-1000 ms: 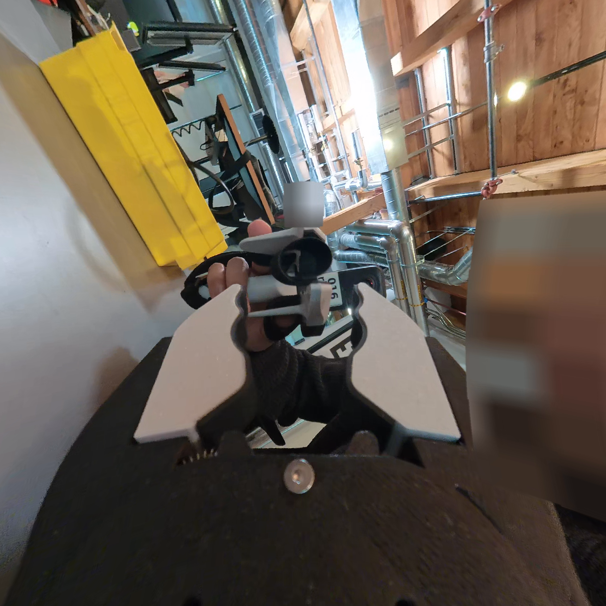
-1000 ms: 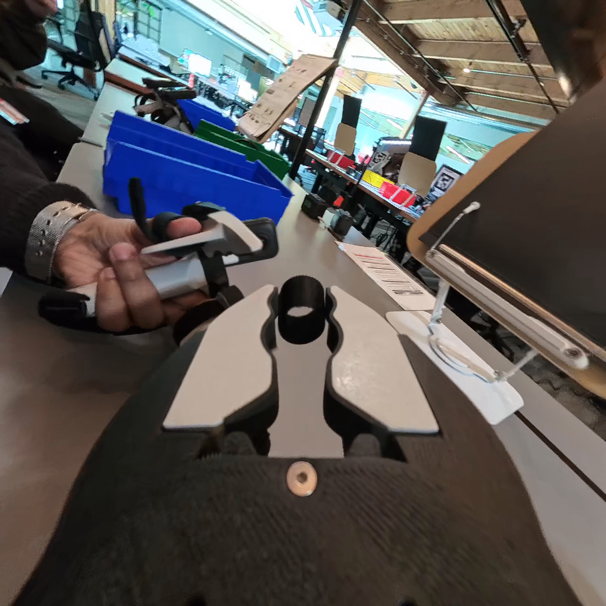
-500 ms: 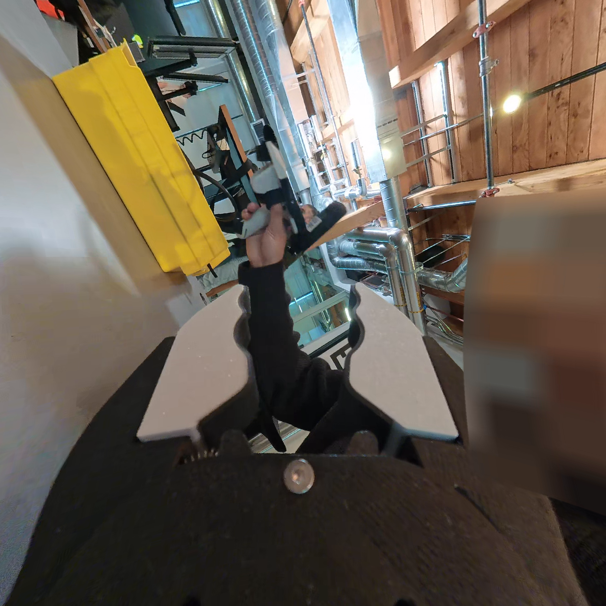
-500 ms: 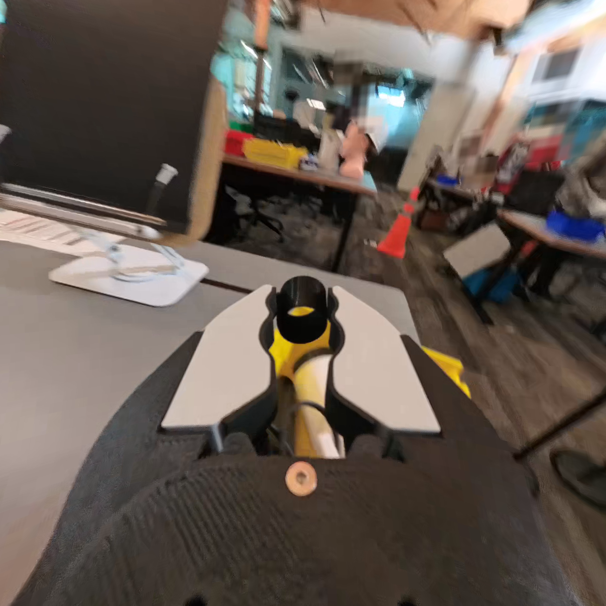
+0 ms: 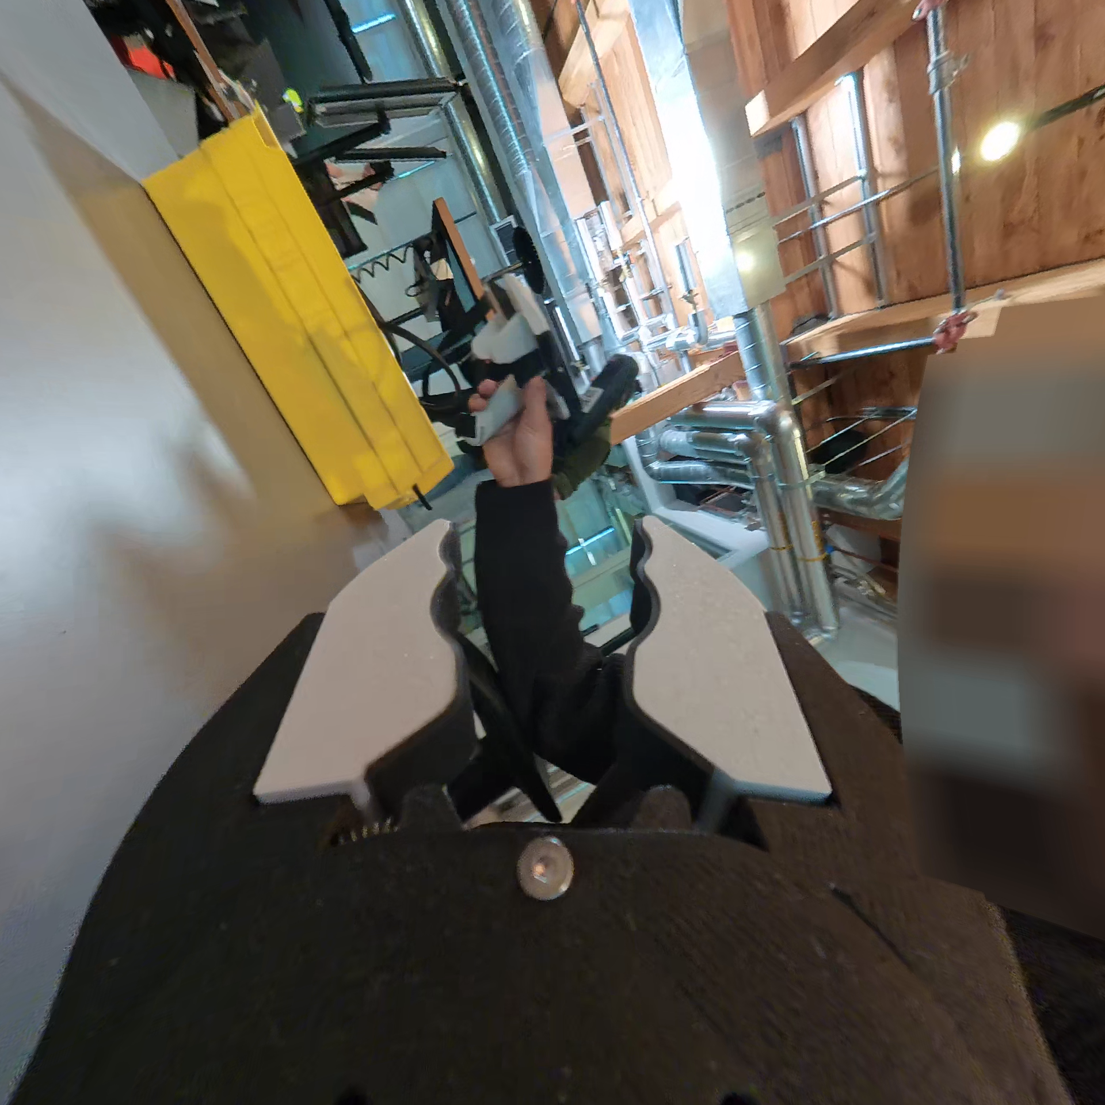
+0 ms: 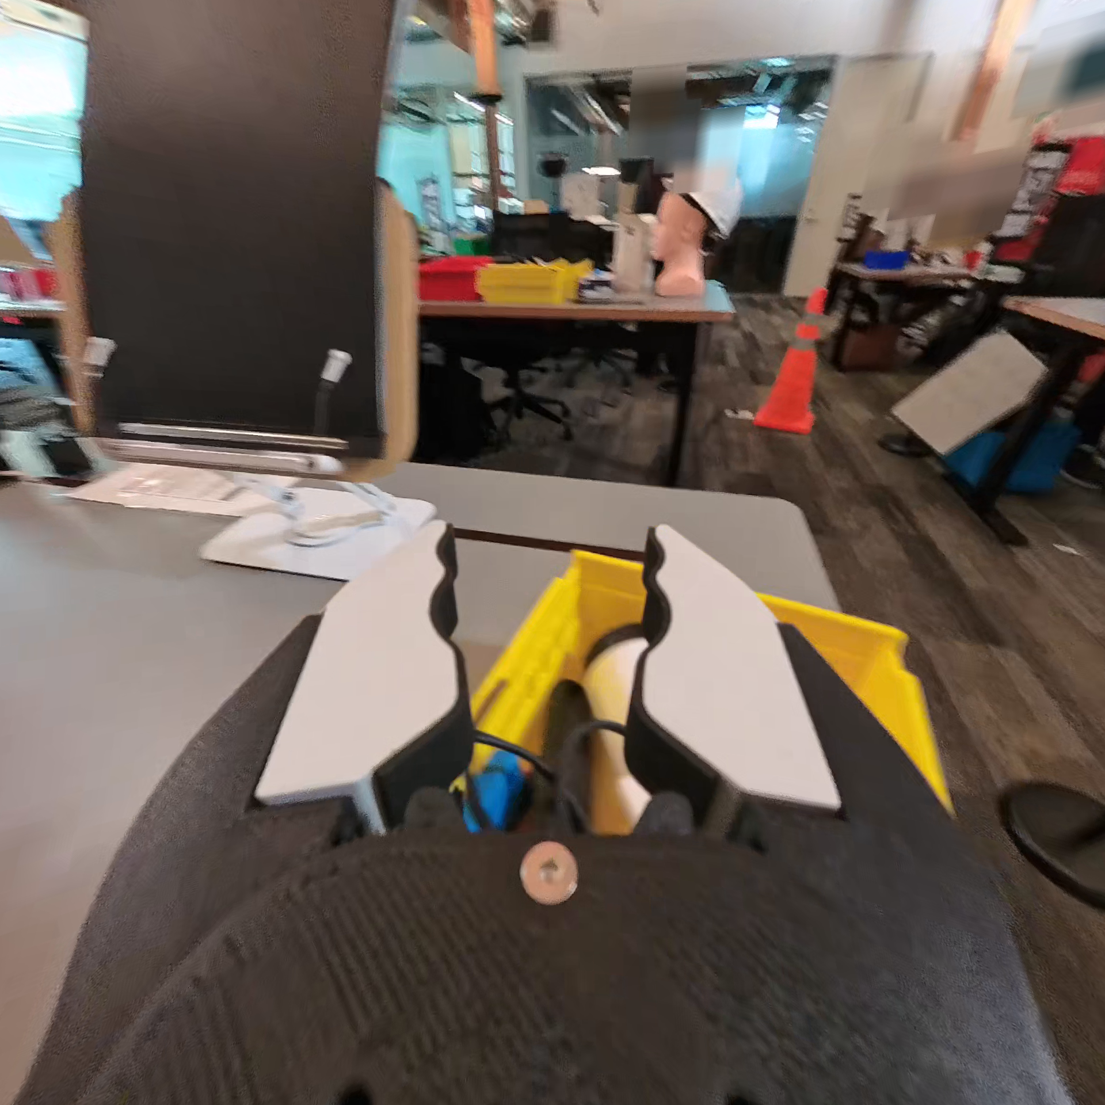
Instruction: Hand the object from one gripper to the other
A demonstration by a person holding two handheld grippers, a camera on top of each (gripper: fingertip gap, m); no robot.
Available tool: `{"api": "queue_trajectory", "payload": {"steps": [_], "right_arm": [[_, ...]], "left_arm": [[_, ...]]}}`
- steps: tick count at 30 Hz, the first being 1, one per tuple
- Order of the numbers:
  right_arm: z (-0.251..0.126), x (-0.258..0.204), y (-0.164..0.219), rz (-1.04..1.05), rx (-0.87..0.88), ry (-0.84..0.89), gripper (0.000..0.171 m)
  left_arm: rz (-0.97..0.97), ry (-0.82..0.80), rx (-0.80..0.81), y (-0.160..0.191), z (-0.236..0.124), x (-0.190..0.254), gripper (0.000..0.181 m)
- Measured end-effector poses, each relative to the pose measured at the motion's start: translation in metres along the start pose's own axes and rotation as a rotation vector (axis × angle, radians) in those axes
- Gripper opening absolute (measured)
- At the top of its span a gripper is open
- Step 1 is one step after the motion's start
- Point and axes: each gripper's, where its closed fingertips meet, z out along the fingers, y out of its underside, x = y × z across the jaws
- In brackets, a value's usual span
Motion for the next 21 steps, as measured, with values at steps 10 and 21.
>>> {"api": "queue_trajectory", "payload": {"steps": [10,21], "right_arm": [[0.002,-0.239,0.031,-0.113,-0.008,-0.573,0.053],[-0.017,-0.364,0.147,-0.266,-0.236,-0.883,0.053]], "left_arm": [[0.464,-0.262,0.024,-0.069,-0.040,0.057,0.053],[0.778,-1.336,0.267,-0.193,-0.328,0.105,0.043]]}}
